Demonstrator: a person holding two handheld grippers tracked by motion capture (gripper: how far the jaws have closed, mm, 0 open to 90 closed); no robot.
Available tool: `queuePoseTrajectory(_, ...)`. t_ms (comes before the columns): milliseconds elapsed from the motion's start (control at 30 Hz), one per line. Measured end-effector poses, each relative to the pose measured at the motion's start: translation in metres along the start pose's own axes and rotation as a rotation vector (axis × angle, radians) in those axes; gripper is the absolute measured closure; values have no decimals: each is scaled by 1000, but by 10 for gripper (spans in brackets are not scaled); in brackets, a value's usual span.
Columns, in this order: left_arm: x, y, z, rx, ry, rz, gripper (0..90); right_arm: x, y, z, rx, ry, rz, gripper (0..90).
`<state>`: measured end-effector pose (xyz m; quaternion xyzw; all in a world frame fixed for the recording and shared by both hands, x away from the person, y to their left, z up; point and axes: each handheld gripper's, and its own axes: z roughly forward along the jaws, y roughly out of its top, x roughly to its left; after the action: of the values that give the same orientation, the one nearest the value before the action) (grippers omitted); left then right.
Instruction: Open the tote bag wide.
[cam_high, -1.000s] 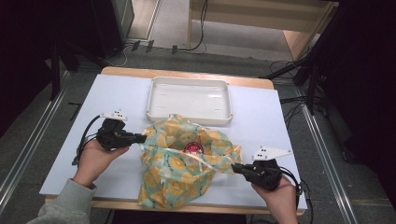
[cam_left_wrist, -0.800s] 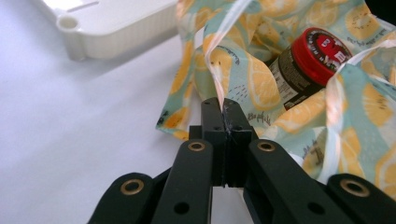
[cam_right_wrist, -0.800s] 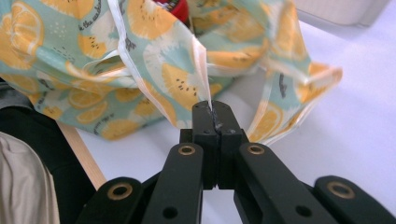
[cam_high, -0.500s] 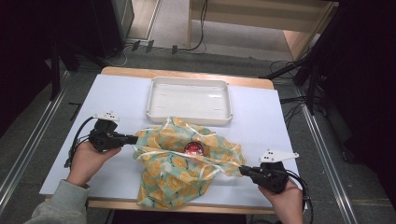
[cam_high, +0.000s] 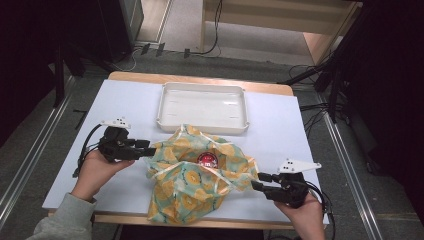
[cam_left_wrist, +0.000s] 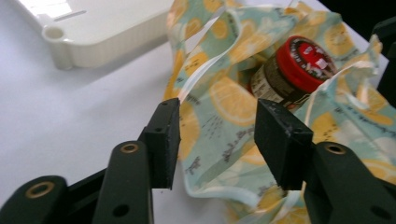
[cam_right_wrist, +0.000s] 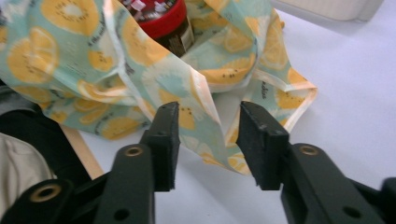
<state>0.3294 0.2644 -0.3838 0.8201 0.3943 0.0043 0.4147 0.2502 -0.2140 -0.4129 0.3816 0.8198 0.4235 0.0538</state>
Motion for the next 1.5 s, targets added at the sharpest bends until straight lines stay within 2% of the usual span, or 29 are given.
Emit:
queuePoseTrajectory(167,-6,10,-1,-4,-2,19,478,-1,11,-8,-26,12,4,536)
queuePoseTrajectory(267,-10,17,0,4,-10,20,487,-1,18,-12,-38,19,8,576)
queuePoseTrajectory(367,-15,23,5,17,-33,41,564,-3,27,-12,-41,19,3,646)
queuePoseTrajectory(533,-24,35,15,19,-59,71,758,-8,44,-1,-44,23,4,728)
queuePoseTrajectory(700,-35,42,32,52,-72,99,853,-13,57,12,-53,40,7,833)
queuePoseTrajectory(867,-41,42,51,47,-74,101,864,-13,66,29,-45,52,-1,900)
queuePoseTrajectory(1000,-42,38,63,57,-75,94,887,-10,67,44,-20,38,-25,900)
queuePoseTrajectory(1267,-43,26,73,89,-90,77,895,-7,60,62,17,66,-28,900)
queuePoseTrajectory(1500,-54,14,75,113,-113,94,895,-9,63,68,20,57,-21,900)
